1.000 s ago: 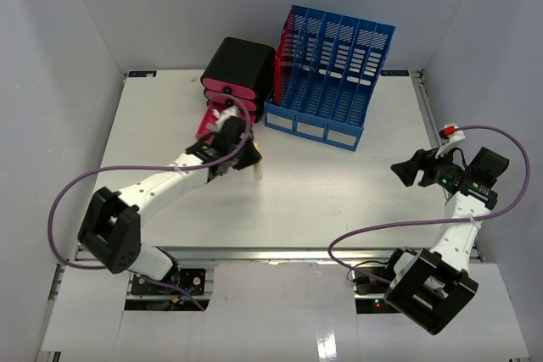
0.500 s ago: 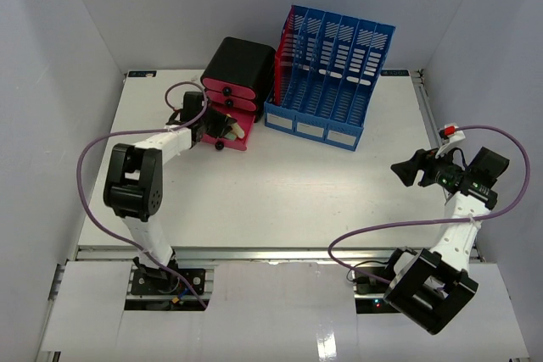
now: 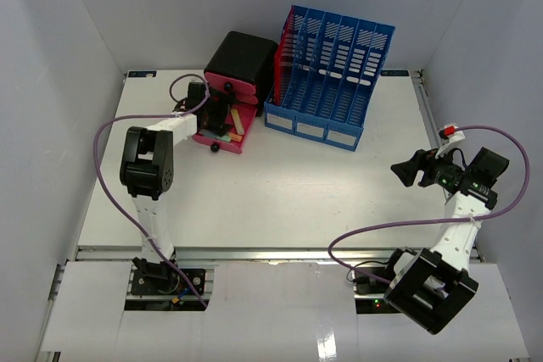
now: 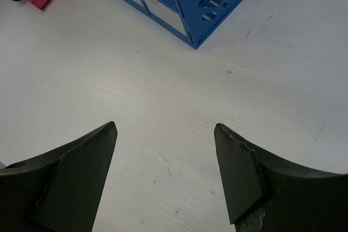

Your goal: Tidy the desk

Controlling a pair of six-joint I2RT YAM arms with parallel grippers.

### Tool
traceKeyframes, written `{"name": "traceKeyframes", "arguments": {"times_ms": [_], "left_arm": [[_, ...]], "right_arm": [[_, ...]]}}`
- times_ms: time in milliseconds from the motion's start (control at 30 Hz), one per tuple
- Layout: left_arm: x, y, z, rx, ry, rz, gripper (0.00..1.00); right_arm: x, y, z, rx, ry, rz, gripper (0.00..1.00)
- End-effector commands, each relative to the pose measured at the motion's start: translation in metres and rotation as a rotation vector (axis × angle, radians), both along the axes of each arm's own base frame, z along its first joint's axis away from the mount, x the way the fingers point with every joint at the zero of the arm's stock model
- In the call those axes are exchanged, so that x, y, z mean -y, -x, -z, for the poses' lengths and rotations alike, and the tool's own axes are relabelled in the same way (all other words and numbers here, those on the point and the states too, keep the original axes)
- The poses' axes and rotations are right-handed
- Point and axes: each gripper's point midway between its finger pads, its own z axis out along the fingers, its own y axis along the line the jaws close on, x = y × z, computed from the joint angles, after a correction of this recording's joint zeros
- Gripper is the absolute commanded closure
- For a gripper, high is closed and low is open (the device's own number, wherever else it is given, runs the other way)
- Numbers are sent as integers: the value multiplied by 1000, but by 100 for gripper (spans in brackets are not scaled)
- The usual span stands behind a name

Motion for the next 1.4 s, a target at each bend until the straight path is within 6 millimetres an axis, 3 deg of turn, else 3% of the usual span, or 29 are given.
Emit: {"name": "traceKeyframes", "arguments": {"times_ms": [0,233,433,500,567,667,733,867,1000,1067,1200,1367], "left_arm": [[-2,-10,-50,128,38,-12,2],[-2,16,-76,195,49,20,2],[-3,40,-120,298,20,81,2],[-5,51,-125,319,-1,98,2],[-10,62,-146,395,-66,131,2],[-25,80,-146,417,-169,155,2],[-45,97,-159,472,-236,144,2],[-89,135,-155,496,-314,54,2],[-131,172,-124,359,-365,-126,2],[-128,180,-128,401,-387,-79,7],[-110,192,-111,342,-312,3,34],[-89,206,-78,254,-163,45,45]], "right_arm": [[-1,1,0,0,-10,-6,21],[-1,1,1,1,-10,-7,20],[-2,1,0,6,-9,-9,19],[-2,2,0,10,-6,-11,19],[-3,2,-2,19,-2,-14,19],[-4,3,-3,31,6,-20,19],[-5,4,-5,47,13,-29,19],[-10,6,-8,67,14,-53,19],[-15,9,-10,92,18,-79,19],[-15,9,-11,96,18,-79,19],[-15,9,-10,95,17,-77,19],[-15,9,-9,90,15,-75,19]]}}
